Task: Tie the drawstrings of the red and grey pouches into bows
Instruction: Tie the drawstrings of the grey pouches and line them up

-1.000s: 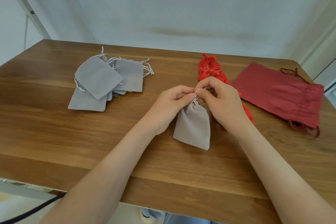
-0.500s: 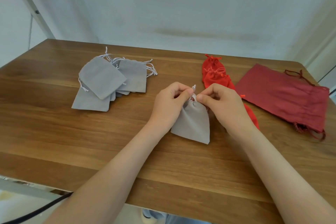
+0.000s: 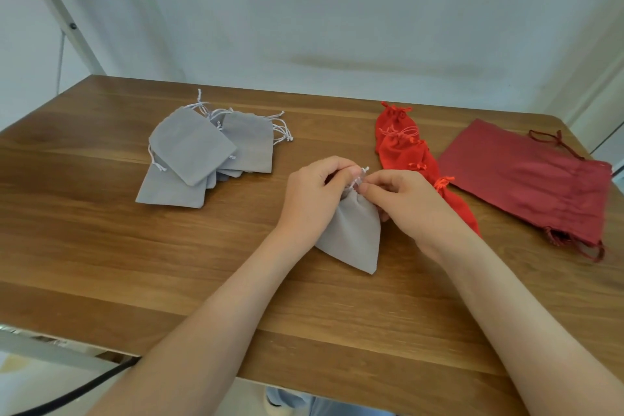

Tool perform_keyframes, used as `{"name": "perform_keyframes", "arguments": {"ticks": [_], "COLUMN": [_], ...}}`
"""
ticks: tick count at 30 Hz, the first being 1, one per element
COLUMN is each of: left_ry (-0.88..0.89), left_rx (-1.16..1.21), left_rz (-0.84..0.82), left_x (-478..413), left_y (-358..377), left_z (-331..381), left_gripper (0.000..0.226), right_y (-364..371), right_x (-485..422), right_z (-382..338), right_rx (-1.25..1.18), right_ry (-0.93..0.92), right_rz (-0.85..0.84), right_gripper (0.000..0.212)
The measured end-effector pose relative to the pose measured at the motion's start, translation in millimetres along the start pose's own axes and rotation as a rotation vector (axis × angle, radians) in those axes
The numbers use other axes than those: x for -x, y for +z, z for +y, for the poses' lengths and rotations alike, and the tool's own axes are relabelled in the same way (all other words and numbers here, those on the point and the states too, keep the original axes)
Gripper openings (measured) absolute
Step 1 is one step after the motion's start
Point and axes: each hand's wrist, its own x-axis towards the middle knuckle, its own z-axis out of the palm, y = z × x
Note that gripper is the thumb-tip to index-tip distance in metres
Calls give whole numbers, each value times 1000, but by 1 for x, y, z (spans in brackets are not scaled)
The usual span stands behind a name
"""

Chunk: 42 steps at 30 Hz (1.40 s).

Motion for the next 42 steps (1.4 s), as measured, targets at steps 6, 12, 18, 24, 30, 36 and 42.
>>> {"name": "perform_keyframes", "arguments": {"ticks": [6,12,18,24,30,36,42], "left_ry": [-56,-258,-249,-137,245,692,828], "left_rx": [239,623,510,168,-348,-703,-822], "left_rz": [-101,-281,-352,-277,-138,137,181], "left_x": [-3,-5,-8,-4,1,0,3], "left_y": [-6,-5,-10,-9,2,12,12], "left_z": [0,1,-3,-6,-12,-18,-13], "left_gripper": [16,17,16,6,8,12,18], "right_y": [-7,-10,-9,-5,-2,-2,-5], "right_x": [1,-3,-3,-5,-11,-12,-14], "right_z": [2,5,3,5,10,10,12], "right_rx": [-194,-253,-75,174,243,-45,-252], "right_ry": [15,42,56,12,-31,-44,55], "right_rz": [-102,-128,-39,42,63,97,-118], "right_gripper": [16,16,17,18,17,25,28]}}
